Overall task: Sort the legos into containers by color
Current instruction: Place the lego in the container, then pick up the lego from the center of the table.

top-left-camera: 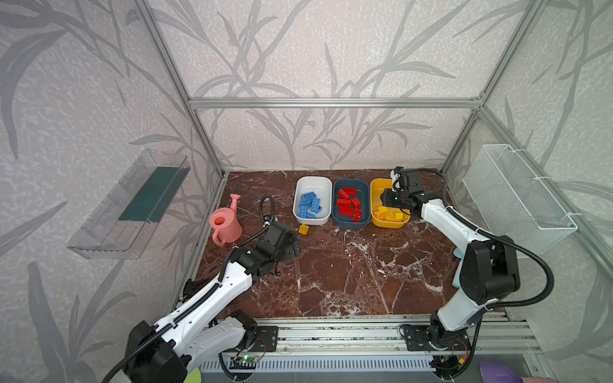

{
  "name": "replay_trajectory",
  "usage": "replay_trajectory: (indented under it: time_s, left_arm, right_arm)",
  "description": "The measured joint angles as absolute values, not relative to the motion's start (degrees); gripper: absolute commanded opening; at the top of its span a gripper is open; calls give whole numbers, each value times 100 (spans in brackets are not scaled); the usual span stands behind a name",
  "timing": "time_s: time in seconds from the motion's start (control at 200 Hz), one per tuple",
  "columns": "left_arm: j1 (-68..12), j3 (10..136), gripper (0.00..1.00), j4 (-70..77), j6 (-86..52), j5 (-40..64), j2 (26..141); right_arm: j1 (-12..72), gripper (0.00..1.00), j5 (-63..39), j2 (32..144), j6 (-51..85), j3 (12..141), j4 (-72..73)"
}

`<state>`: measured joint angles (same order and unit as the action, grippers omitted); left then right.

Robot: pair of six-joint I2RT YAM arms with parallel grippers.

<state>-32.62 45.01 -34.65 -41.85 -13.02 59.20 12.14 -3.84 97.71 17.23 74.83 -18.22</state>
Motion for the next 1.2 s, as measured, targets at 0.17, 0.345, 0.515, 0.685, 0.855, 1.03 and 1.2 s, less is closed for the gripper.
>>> replay_trajectory:
  time_s: [0.17,0.345,0.515,0.685,0.855,1.03,1.2]
  left_arm:
    - [-3262,4501,99,-3470,-4206,-1341,6036]
    - [-3260,4501,99,-3498,-4202,-1363,6224]
    - [-3260,4635,95,-3640,-4088,-1356,6519]
    - [-3245,5227,86,-3846,-3704,-1284,7026]
    - [-3212,5828,82,-3931,-3118,-1096,7721]
    - [-3179,6407,80,-3883,-2290,-972,8578]
    - [-2971,6637,78,-3675,-1562,-753,9334]
  right_arm:
    - [1024,33,-497,10346,1758,7498,-1826]
    - [926,50,-558,10547,1804,7509,-1831]
    - [908,74,-609,10541,1822,7662,-1824]
    - [908,79,-676,10390,1822,7660,-1824]
    - [921,81,-961,9238,1975,6869,-1531]
    - [1140,81,-1162,7491,2250,5561,-893]
    - [1525,81,-1293,6296,2443,4510,-517]
